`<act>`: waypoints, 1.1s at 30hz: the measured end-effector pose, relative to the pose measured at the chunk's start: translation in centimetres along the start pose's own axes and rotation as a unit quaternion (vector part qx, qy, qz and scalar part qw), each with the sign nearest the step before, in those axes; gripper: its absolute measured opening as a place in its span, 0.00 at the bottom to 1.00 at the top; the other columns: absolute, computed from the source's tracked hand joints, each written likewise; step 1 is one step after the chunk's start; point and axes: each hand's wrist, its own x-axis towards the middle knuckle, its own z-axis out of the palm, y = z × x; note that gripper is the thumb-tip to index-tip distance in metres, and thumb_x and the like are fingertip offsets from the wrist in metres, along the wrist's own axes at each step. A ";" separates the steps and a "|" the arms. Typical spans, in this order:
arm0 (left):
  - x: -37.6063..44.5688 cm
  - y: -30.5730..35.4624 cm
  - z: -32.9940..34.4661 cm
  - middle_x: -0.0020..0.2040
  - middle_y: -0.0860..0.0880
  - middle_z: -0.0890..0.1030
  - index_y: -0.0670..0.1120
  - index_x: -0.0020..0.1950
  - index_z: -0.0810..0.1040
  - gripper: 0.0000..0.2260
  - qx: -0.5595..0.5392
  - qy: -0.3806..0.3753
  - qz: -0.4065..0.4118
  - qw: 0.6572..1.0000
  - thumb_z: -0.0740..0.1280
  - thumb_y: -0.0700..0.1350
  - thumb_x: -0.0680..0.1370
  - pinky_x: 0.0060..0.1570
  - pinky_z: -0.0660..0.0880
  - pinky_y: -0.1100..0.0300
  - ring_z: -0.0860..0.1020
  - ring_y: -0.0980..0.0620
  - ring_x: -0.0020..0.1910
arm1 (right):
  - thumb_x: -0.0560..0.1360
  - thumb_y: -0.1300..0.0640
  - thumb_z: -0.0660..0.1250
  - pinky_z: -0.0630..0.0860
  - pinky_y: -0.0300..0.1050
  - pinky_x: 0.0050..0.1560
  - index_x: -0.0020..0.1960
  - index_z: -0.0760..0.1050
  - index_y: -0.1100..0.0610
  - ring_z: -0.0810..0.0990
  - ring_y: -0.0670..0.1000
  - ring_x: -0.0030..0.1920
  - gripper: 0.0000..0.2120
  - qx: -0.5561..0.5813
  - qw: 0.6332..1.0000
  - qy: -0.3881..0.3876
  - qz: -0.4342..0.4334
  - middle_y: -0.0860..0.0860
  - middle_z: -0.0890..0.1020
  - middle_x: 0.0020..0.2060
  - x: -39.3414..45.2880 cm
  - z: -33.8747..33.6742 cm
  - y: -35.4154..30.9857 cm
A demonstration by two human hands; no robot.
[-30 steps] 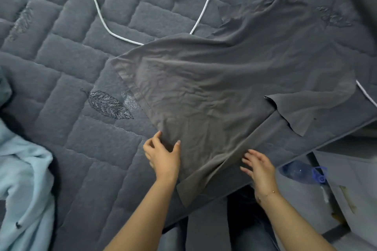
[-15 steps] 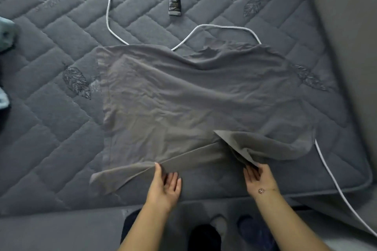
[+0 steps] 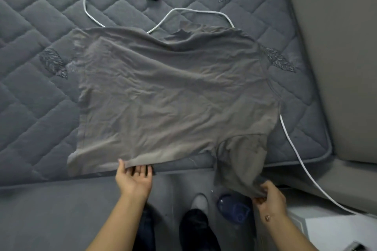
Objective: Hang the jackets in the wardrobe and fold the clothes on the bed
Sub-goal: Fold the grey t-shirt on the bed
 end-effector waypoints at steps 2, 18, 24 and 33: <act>-0.1 0.4 0.7 0.63 0.48 0.75 0.47 0.65 0.72 0.21 0.027 0.012 0.007 1.000 0.66 0.58 0.78 0.71 0.66 0.53 0.73 0.50 0.63 | 0.75 0.63 0.66 0.78 0.43 0.34 0.55 0.75 0.60 0.78 0.55 0.43 0.09 -0.073 0.996 -0.040 -0.034 0.56 0.81 0.42 0.6 0.7 -0.6; -1.2 3.0 6.2 0.65 0.45 0.70 0.53 0.79 0.45 0.44 0.164 0.108 0.273 0.942 0.69 0.32 0.75 0.48 0.78 0.56 0.78 0.47 0.57 | 0.73 0.56 0.69 0.79 0.48 0.48 0.62 0.78 0.58 0.82 0.55 0.49 0.18 -0.040 0.978 -0.203 -0.032 0.56 0.83 0.54 -2.8 7.9 -10.3; 0.3 7.6 15.4 0.68 0.40 0.69 0.51 0.78 0.44 0.42 0.120 0.044 0.287 0.949 0.67 0.29 0.76 0.42 0.80 0.57 0.78 0.50 0.50 | 0.79 0.50 0.64 0.83 0.47 0.42 0.44 0.84 0.60 0.86 0.54 0.42 0.16 -0.003 0.952 -0.303 -0.032 0.56 0.86 0.43 -4.3 17.3 -17.6; 5.6 10.1 14.8 0.61 0.43 0.74 0.44 0.74 0.61 0.24 0.324 0.009 0.203 0.924 0.64 0.37 0.80 0.47 0.73 0.63 0.75 0.51 0.54 | 0.81 0.60 0.59 0.75 0.48 0.57 0.66 0.70 0.61 0.78 0.55 0.58 0.14 -0.098 0.973 -0.200 -0.061 0.58 0.78 0.61 -1.8 22.1 -12.3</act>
